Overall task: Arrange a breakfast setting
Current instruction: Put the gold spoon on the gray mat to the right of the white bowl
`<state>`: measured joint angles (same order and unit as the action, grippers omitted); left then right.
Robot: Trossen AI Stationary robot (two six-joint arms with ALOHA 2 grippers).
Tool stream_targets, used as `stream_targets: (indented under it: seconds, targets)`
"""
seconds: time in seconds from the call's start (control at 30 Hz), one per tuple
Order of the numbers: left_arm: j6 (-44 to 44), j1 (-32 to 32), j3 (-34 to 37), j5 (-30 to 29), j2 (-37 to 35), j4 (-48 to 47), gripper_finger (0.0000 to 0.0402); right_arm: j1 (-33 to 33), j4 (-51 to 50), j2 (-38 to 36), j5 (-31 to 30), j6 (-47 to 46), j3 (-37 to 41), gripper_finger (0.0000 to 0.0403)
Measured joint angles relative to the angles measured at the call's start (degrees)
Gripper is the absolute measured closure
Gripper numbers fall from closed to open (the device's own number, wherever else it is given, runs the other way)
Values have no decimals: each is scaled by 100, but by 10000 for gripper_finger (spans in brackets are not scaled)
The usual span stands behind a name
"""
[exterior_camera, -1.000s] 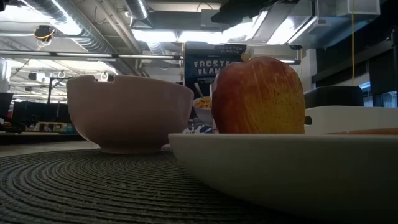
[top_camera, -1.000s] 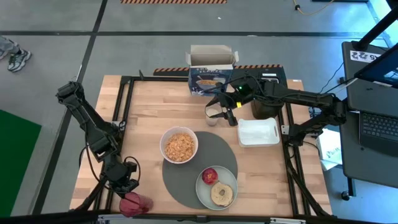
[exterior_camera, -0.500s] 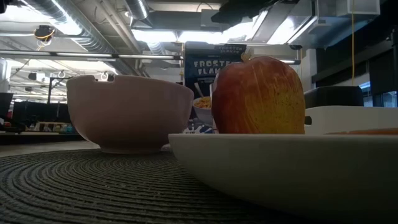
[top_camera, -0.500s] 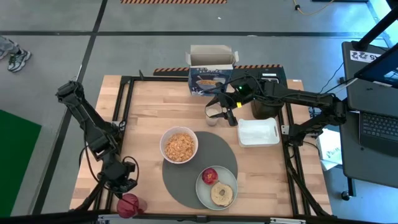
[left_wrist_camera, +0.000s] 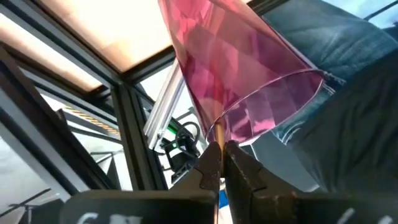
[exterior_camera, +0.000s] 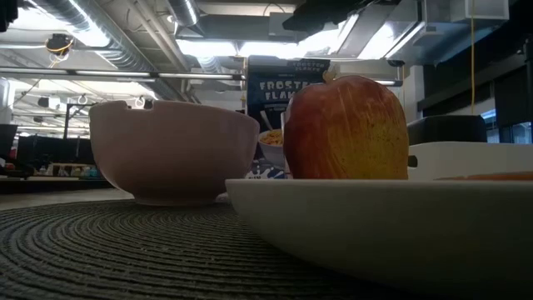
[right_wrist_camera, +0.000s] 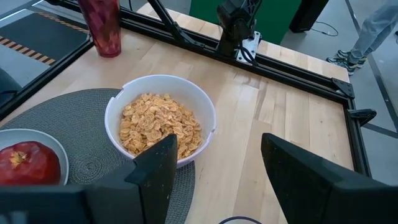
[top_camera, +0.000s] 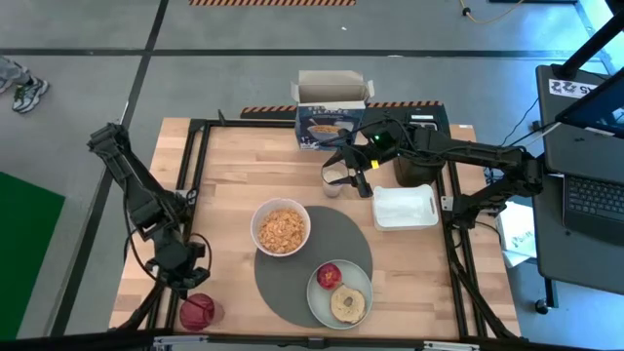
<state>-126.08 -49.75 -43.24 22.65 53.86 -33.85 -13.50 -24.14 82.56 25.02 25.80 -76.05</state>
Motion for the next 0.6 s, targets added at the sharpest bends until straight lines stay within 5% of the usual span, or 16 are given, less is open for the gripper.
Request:
stream_targets:
  seconds: [0.6]
  targets:
    - [207, 153, -818, 410, -219, -961, 401, -2, 50, 0, -199, 189, 0, 170]
